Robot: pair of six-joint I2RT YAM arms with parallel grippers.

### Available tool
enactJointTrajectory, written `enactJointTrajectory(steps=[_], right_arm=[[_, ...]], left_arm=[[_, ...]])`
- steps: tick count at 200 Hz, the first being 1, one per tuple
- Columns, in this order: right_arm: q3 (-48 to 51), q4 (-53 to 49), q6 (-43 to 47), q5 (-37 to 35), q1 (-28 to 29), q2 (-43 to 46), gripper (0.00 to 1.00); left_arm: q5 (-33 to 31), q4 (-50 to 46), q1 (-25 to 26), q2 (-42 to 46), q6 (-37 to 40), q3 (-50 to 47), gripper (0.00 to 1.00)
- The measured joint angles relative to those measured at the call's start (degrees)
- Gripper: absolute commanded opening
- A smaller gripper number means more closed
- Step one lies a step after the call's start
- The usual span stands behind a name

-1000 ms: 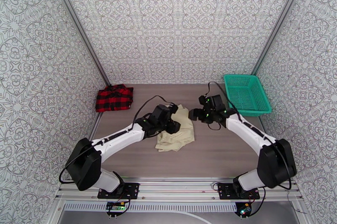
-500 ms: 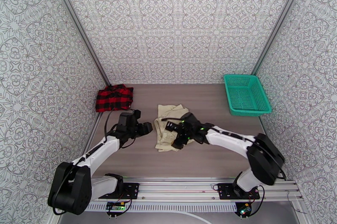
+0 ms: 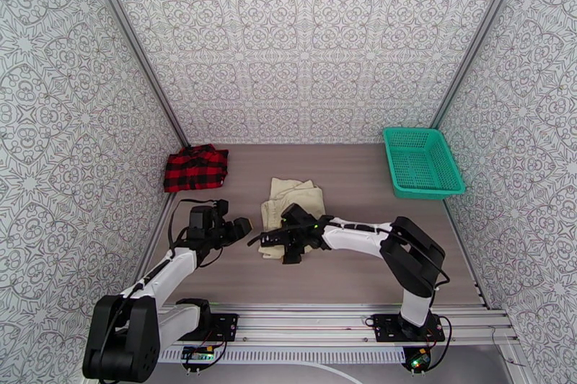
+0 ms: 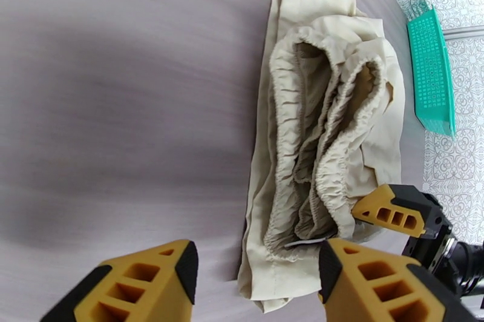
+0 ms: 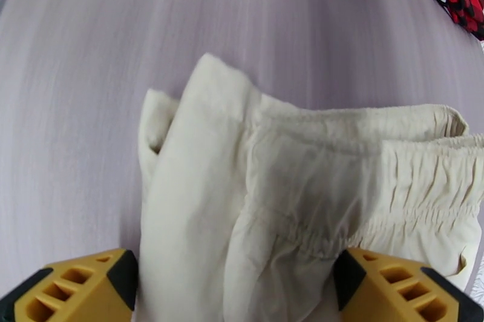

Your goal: Fold and stack the mixed laundry pile

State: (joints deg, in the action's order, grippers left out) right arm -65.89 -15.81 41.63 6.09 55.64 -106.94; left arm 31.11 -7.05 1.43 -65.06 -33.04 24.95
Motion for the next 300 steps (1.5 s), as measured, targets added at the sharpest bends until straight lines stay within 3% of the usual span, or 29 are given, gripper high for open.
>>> enactJointTrajectory(steps=[28, 50, 57, 62, 72, 104, 113, 150, 192, 300], right_arm=[[-0.9, 0.96, 0.28, -4.81, 2.32, -2.75, 0.81], [-2.19, 2.75, 0.26, -7.54, 3.82, -4.63, 0.59], [-2.38, 3.54, 0.0, -8.37, 4.22, -5.22, 0.49], [-2.4, 4.15, -0.37, -9.18, 4.57, -5.33, 0.36], [-2.23, 5.95, -0.09, -10.82, 5.01, -5.84, 0.23], [0.52, 11.13, -0.11, -12.74, 5.01, -5.42, 0.1], [1.14, 11.76, -0.31, -12.7, 4.85, -5.01, 0.0], [4.61, 13.31, -1.81, -10.62, 2.93, -1.9, 0.0], [6.82, 14.56, -4.15, -5.66, -0.7, 2.64, 0.0], [10.88, 18.58, -4.83, -2.1, -1.77, 4.7, 0.0]], left_arm=[[0.63, 0.09, -1.01, -0.02, 0.0, -0.13, 0.58], [0.85, 0.11, -2.21, -0.07, -0.02, -0.22, 0.59], [0.9, 0.11, -2.49, -0.11, -0.02, -0.22, 0.58], [0.98, 0.11, -2.71, -0.15, -0.02, -0.22, 0.59], [1.09, 0.07, -2.8, -0.2, -0.15, -0.22, 0.62], [1.27, -0.17, -2.84, 0.37, -4.07, -0.55, 0.71], [1.33, -0.09, -2.84, 1.57, -6.25, -1.31, 0.72], [1.9, 0.37, -2.03, 9.6, -15.26, -5.86, 0.83], [2.08, 4.55, 3.61, 12.37, -23.08, -8.02, 0.87], [0.79, 33.22, 14.43, -12.72, -34.47, -7.65, 0.89]])
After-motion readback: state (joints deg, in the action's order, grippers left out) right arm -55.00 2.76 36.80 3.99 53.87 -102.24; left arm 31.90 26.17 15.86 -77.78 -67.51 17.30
